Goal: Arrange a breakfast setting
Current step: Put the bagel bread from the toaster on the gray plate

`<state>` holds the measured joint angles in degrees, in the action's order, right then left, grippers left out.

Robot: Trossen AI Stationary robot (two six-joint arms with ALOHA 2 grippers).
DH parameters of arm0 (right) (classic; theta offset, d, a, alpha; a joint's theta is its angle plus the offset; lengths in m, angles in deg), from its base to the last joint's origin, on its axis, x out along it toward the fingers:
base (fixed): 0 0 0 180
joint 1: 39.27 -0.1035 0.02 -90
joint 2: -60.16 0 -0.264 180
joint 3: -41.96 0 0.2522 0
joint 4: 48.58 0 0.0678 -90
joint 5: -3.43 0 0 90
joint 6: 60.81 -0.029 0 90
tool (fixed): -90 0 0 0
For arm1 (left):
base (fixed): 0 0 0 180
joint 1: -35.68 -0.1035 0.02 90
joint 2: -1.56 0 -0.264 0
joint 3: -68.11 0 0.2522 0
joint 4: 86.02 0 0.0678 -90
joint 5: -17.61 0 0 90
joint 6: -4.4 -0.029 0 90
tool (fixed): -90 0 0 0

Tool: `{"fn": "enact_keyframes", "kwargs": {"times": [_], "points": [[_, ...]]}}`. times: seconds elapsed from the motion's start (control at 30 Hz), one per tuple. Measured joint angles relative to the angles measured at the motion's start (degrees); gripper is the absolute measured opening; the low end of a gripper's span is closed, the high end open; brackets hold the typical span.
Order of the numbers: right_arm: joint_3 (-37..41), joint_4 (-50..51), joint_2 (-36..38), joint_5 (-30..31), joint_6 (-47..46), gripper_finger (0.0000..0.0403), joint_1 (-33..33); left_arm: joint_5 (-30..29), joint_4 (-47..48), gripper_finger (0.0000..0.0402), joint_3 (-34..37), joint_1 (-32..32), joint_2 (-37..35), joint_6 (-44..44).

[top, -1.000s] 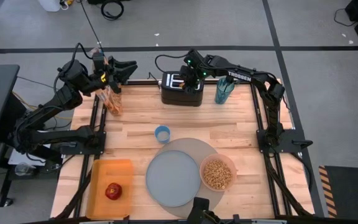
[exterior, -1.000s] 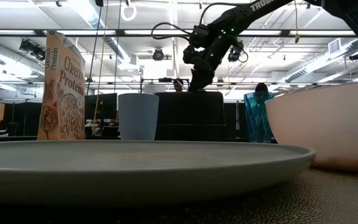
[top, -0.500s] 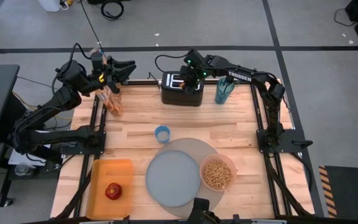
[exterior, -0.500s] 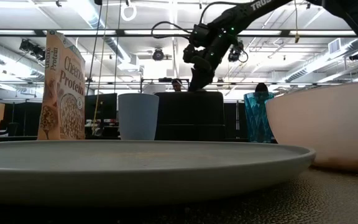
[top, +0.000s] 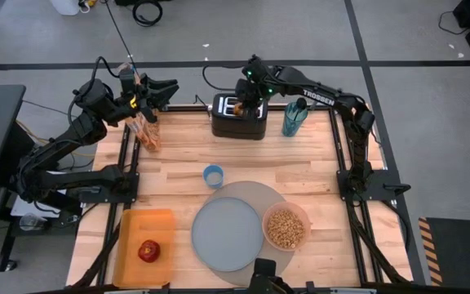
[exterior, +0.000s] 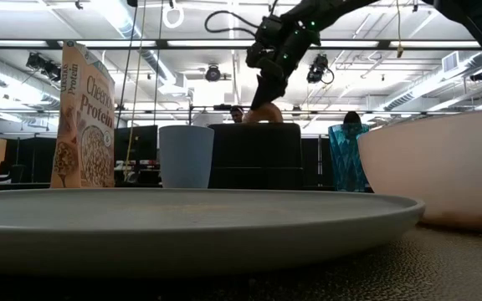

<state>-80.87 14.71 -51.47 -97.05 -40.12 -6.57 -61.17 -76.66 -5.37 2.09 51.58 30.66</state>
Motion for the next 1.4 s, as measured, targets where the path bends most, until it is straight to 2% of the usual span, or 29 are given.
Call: {"fn": "enact_keyframes", "kwargs": {"times": [0.37,0.77,0.9,1.03,1.17,1.4], "points": [[-9.3,4.36,0.01,1.04,1.2,0.0096,-0.16,0.0,0.0,0.0144,0.0,0.0,0.0,-0.16],[-10.1,9.14,0.67,1.46,1.64,0.0096,-1.16,0.0,-0.03,0.0144,0.0,0.0,-0.32,-0.55],[-10.12,11.23,2.2,-0.08,1.52,0.0096,-2.7,0.07,-0.03,0.0144,0.0,0.0,-0.82,-0.52],[-10.12,14.07,4.48,-2.68,1.4,0.0096,-5.38,0.49,0.3,0.0144,0.0,0.0,-1.42,0.07],[-10.12,18.29,6.91,-8.28,1.39,0.0096,-9.78,0.67,0.46,0.0144,0.0,0.0,-2.94,0.37],[-10.12,21.82,7.89,-14.37,1.55,0.0096,-22.62,0.68,3.3,0.0144,0.0,0.0,-5.91,1.58]]}}
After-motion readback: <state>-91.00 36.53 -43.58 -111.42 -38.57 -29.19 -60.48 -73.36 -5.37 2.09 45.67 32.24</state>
